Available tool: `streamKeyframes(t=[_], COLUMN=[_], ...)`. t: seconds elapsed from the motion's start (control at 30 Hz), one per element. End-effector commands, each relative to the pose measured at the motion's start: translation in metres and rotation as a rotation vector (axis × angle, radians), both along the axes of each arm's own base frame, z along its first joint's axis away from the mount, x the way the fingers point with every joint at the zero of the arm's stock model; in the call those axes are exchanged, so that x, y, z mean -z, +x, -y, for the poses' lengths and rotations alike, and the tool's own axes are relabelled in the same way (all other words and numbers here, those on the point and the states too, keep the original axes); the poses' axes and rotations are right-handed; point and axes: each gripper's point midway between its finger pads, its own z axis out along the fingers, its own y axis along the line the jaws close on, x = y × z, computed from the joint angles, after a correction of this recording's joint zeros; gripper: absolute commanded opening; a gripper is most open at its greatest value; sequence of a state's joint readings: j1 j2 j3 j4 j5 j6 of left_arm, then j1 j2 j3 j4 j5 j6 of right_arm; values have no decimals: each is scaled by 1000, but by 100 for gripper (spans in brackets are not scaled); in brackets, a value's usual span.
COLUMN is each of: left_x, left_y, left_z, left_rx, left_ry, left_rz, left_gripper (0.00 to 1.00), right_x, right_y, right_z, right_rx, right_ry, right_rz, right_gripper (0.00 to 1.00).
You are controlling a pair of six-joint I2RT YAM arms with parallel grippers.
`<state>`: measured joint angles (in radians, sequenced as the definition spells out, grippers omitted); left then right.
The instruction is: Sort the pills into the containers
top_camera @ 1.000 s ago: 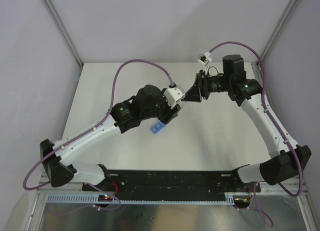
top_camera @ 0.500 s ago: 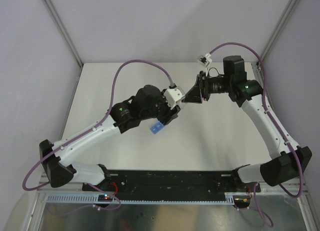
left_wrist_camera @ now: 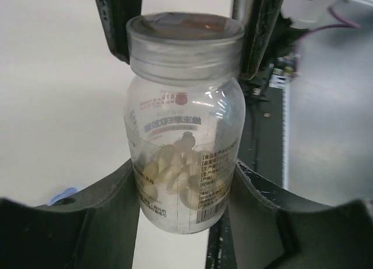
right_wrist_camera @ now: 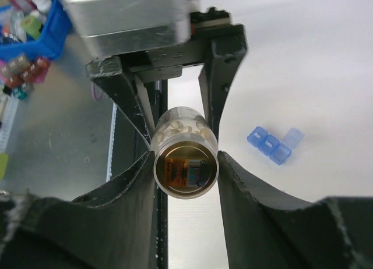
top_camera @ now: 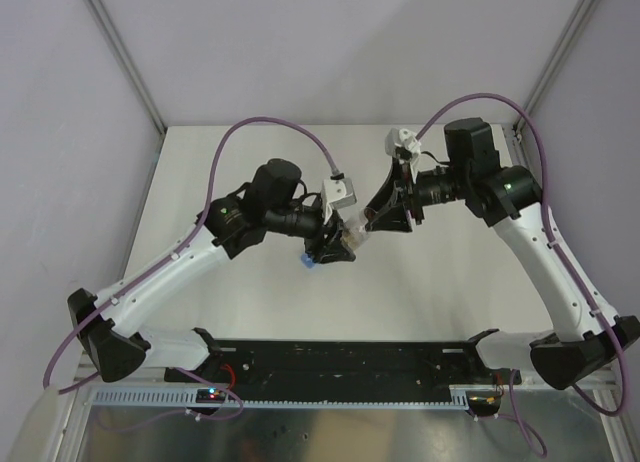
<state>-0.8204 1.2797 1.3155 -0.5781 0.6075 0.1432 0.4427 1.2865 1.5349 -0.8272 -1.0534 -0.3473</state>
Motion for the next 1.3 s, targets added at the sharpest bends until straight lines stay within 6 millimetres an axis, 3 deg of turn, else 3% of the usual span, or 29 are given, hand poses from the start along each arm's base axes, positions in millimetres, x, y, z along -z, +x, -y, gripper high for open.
streamKeyframes(t=[0.0, 0.13, 0.3, 0.43, 0.8, 1.03, 1.27], left_x=[-52, -51, -47, -44, -38, -41, -38], left_y=[-58, -53, -21, 2, 44, 63, 74], left_z=[6, 5, 0, -6, -21, -25, -21], left_rx=[288, 264, 99, -9, -255, -380, -437], left_ry=[-180, -175, -124, -82, 37, 75, 114], left_rz=[-61, -32, 95, 177, 321, 362, 389], left_gripper=[0, 0, 0, 0, 0, 0, 0], right_x=[1, 8, 1, -11, -47, -39, -28], right_y=[-6, -9, -9, -6, 22, 50, 58], right_z=[6, 7, 7, 7, 1, -5, -10], right_rx=[-67, -64, -14, 45, 174, 234, 228], right_ry=[-83, -139, -141, -121, 30, 64, 80], right_rz=[256, 308, 269, 233, -16, -175, -262], right_gripper=[10, 36, 77, 95, 99, 97, 92])
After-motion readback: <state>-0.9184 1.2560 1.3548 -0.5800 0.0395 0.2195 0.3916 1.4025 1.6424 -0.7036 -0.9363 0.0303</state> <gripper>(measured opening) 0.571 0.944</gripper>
